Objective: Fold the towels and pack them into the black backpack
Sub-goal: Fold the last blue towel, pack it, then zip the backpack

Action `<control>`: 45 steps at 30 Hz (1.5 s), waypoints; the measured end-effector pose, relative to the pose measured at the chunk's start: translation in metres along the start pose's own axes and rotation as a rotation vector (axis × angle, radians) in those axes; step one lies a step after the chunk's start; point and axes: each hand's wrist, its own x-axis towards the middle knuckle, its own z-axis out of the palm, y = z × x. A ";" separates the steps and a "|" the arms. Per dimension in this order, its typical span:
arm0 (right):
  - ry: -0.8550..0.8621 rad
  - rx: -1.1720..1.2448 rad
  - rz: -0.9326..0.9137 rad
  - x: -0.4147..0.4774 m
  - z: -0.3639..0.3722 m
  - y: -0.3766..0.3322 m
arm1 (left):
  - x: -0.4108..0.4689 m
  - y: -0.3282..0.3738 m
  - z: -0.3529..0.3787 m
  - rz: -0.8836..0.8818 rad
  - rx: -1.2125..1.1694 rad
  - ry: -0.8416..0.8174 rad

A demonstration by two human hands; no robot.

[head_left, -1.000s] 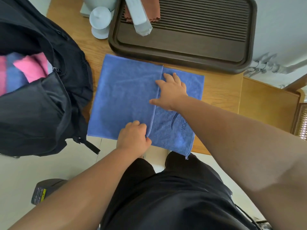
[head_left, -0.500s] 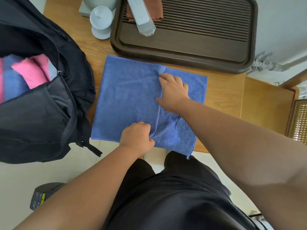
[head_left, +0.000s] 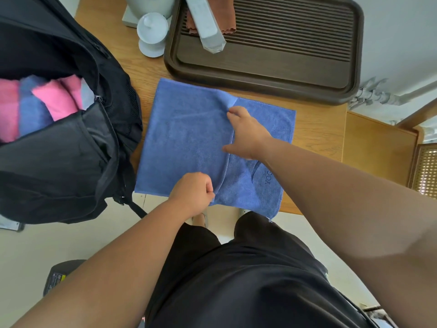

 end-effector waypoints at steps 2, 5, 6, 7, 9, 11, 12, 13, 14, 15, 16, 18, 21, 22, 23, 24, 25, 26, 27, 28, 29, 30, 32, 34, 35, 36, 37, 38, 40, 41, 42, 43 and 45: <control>-0.005 -0.051 -0.015 -0.001 0.005 0.001 | 0.000 0.000 0.002 0.009 -0.018 0.004; -0.002 -0.063 0.007 -0.004 0.010 0.002 | -0.004 0.001 0.000 0.012 -0.066 0.017; 0.008 -0.039 0.007 -0.005 0.011 0.002 | -0.006 0.002 -0.003 0.004 -0.085 0.033; 0.024 -0.003 0.001 -0.005 0.010 0.002 | -0.010 0.003 -0.007 -0.009 -0.107 0.055; 0.072 0.087 -0.022 -0.007 0.007 0.000 | -0.017 0.007 -0.018 -0.038 -0.147 0.107; 0.130 0.149 -0.051 -0.012 -0.002 -0.002 | -0.027 0.013 -0.033 -0.043 -0.150 0.145; 0.161 0.165 -0.071 -0.015 -0.008 -0.004 | -0.033 0.018 -0.041 -0.038 -0.146 0.159; 0.193 0.177 -0.094 -0.020 -0.014 -0.005 | -0.039 0.023 -0.048 -0.033 -0.142 0.175; 0.225 0.193 -0.115 -0.025 -0.021 -0.006 | -0.045 0.029 -0.054 -0.029 -0.137 0.191; 0.255 0.212 -0.131 -0.030 -0.028 -0.006 | -0.052 0.036 -0.060 -0.023 -0.133 0.206; 0.285 0.234 -0.143 -0.037 -0.034 -0.005 | -0.058 0.044 -0.063 -0.010 -0.129 0.220; 0.348 0.262 -0.157 -0.050 -0.045 0.003 | -0.069 0.061 -0.065 0.018 -0.129 0.228; 0.390 0.282 -0.136 -0.068 -0.054 0.024 | -0.075 0.087 -0.050 0.058 -0.130 0.191; 0.375 0.279 -0.117 -0.073 -0.056 0.032 | -0.073 0.095 -0.040 0.074 -0.123 0.172; 0.349 0.255 -0.098 -0.077 -0.056 0.041 | -0.069 0.102 -0.028 0.086 -0.118 0.154; 0.310 0.218 -0.077 -0.078 -0.054 0.051 | -0.064 0.107 -0.014 0.088 -0.111 0.134; 0.259 0.180 -0.053 -0.080 -0.051 0.060 | -0.057 0.112 0.001 0.082 -0.097 0.110; 0.198 0.159 -0.021 -0.080 -0.047 0.069 | -0.049 0.115 0.016 0.071 -0.073 0.089; 0.137 0.147 0.009 -0.082 -0.042 0.075 | -0.041 0.117 0.030 0.059 -0.043 0.072; 0.082 0.146 0.043 -0.082 -0.036 0.080 | -0.034 0.117 0.042 0.045 -0.012 0.055; 0.041 0.147 0.070 -0.083 -0.031 0.084 | -0.029 0.116 0.052 0.026 0.015 0.038; 0.015 0.151 0.088 -0.083 -0.027 0.087 | -0.024 0.113 0.059 0.009 0.039 0.023; -0.027 0.180 0.111 -0.085 -0.021 0.088 | -0.017 0.108 0.067 -0.008 0.061 0.000; -0.043 0.190 0.125 -0.084 -0.018 0.087 | -0.013 0.102 0.069 -0.004 0.053 0.002; -0.041 0.178 0.127 -0.082 -0.018 0.086 | -0.012 0.101 0.069 0.001 0.046 0.005; -0.039 0.171 0.131 -0.078 -0.018 0.086 | -0.011 0.100 0.068 0.004 0.037 0.005; -0.031 0.159 0.129 -0.074 -0.019 0.085 | -0.010 0.100 0.068 0.001 0.027 0.006; -0.021 0.160 0.135 -0.068 -0.019 0.085 | -0.010 0.101 0.068 -0.007 0.018 0.009; 0.019 0.235 0.165 -0.059 -0.020 0.084 | -0.011 0.104 0.069 -0.019 0.041 0.024; 0.043 0.302 0.188 -0.055 -0.021 0.084 | -0.011 0.105 0.070 -0.023 0.078 0.033; 0.061 0.366 0.212 -0.051 -0.020 0.086 | -0.011 0.107 0.071 -0.025 0.126 0.045; 0.068 0.401 0.228 -0.049 -0.020 0.086 | -0.009 0.108 0.073 -0.025 0.174 0.057; 0.071 0.416 0.238 -0.047 -0.018 0.090 | -0.006 0.111 0.074 -0.021 0.223 0.090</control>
